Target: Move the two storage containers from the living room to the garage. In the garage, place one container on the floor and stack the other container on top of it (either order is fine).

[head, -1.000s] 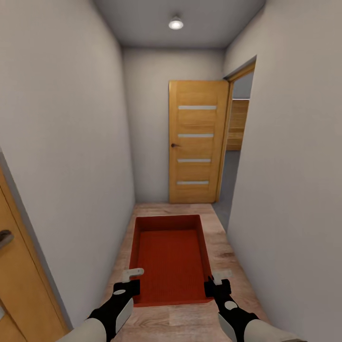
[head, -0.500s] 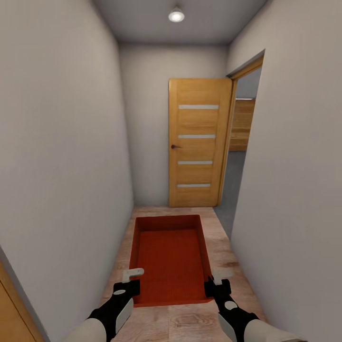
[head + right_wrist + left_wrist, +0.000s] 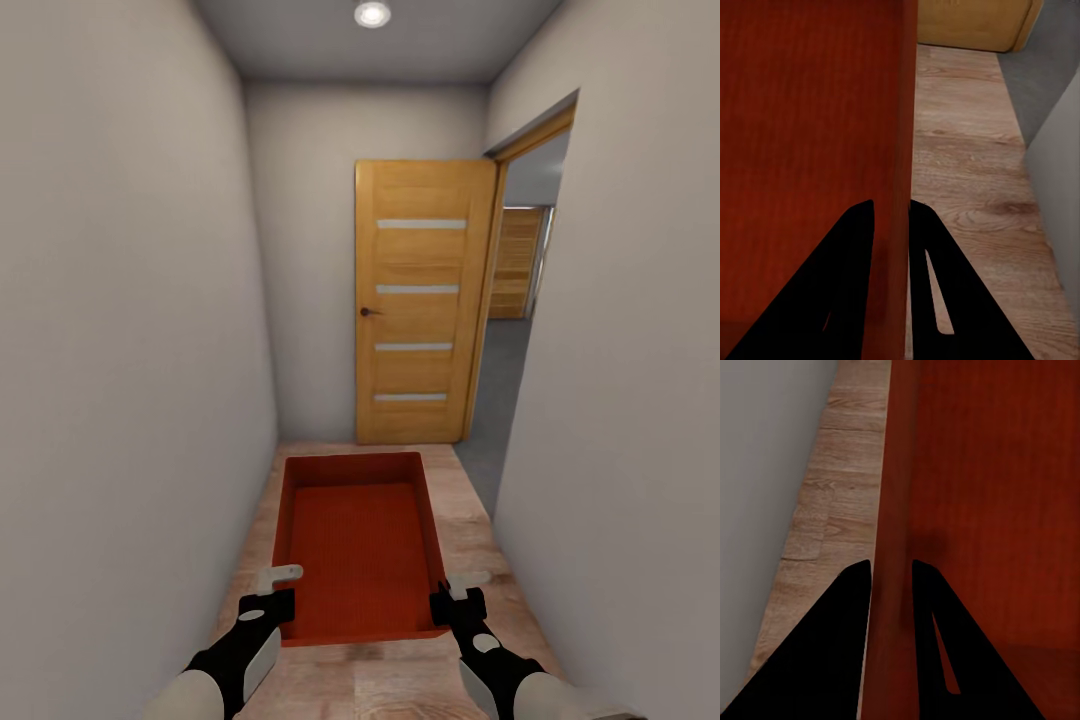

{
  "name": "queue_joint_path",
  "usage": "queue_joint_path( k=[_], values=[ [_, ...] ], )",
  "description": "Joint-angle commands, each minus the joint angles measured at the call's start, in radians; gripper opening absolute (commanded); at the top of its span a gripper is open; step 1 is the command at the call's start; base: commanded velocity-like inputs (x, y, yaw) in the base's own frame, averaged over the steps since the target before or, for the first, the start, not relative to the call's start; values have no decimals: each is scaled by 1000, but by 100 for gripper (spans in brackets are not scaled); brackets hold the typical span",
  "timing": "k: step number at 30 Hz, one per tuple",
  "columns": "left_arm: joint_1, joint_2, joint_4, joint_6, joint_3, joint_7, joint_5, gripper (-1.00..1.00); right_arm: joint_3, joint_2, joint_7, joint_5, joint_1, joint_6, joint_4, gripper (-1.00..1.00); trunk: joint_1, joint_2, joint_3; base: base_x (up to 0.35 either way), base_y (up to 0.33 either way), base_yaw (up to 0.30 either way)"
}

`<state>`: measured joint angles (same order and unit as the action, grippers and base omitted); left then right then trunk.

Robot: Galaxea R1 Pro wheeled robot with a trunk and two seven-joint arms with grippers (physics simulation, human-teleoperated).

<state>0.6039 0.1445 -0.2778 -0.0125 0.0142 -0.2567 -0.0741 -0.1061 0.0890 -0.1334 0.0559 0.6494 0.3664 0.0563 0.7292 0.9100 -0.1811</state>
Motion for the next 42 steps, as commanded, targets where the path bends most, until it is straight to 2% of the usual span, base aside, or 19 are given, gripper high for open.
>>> queue_joint_path(
  k=[1, 42],
  values=[
    [0, -6, -4, 22, -6, -21, 14, -100, 60, 0, -11, -3, 1, 2, -3, -100, 1, 1, -1, 322, 0, 0],
    [0, -6, -4, 22, -7, -21, 14, -100, 60, 0, -11, -3, 1, 2, -3, -100, 1, 1, -1, 322, 0, 0]
  ],
)
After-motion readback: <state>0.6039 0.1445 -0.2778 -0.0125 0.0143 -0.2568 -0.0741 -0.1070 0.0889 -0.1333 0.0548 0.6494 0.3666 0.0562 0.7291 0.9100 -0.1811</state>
